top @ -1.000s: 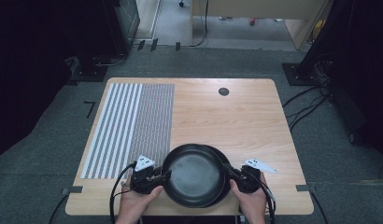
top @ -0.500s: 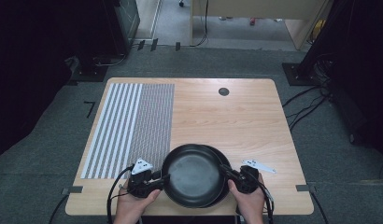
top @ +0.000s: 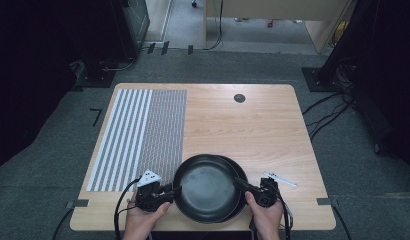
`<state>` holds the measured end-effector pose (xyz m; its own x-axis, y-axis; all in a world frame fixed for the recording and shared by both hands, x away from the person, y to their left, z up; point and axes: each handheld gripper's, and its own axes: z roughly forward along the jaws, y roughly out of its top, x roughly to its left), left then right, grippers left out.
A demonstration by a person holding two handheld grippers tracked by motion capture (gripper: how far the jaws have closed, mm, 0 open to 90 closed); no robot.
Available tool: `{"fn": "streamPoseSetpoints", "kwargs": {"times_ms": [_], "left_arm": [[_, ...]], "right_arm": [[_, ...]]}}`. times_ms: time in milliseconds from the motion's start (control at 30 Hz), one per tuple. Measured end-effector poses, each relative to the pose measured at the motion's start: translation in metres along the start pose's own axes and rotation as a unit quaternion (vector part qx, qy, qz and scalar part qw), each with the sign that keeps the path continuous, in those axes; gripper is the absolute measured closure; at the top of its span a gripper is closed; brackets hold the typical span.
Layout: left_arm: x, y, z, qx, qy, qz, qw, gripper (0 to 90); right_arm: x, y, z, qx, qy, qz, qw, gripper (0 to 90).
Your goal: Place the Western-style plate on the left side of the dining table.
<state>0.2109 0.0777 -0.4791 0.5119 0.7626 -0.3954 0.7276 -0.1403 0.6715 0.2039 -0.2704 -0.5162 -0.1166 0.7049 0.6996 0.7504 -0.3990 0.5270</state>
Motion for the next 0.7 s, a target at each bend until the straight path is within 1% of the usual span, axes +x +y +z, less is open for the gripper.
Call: {"fn": "streamPoseSetpoints", "kwargs": {"times_ms": [67,167,233,333,400,500,600,700], "left_arm": [[0.001,-0.001,0.000,-0.002,-0.006,-0.014,0.9999,67.8],[0.002,0.000,-0.002,-0.005,-0.014,-0.017,0.9998,69.6],[0.003,0.001,-0.004,-0.009,-0.020,-0.019,0.9996,71.1],[0.001,0.002,-0.007,-0.016,-0.021,-0.017,0.9995,72.8],[0.000,0.003,-0.007,-0.018,-0.022,-0.020,0.9994,73.6],[0.001,0.003,-0.006,-0.013,-0.024,-0.028,0.9992,73.9],[0.001,0.005,-0.006,-0.012,-0.023,-0.026,0.9993,74.0],[0.000,0.007,-0.008,-0.015,-0.022,-0.025,0.9993,74.3]], "right_arm": [[0.000,-0.001,-0.001,-0.002,0.000,0.007,1.0000,83.3],[0.000,-0.003,-0.003,-0.011,0.005,0.021,0.9997,84.1],[0.000,-0.002,-0.005,-0.014,0.011,0.034,0.9993,84.8],[0.004,0.000,-0.009,-0.020,0.019,0.035,0.9990,85.0],[0.005,0.001,-0.011,-0.024,0.022,0.035,0.9988,84.8],[0.005,0.001,-0.011,-0.021,0.018,0.041,0.9988,84.8],[0.005,0.001,-0.011,-0.017,0.017,0.048,0.9986,84.6],[0.006,0.002,-0.010,-0.017,0.016,0.047,0.9986,84.3]]}}
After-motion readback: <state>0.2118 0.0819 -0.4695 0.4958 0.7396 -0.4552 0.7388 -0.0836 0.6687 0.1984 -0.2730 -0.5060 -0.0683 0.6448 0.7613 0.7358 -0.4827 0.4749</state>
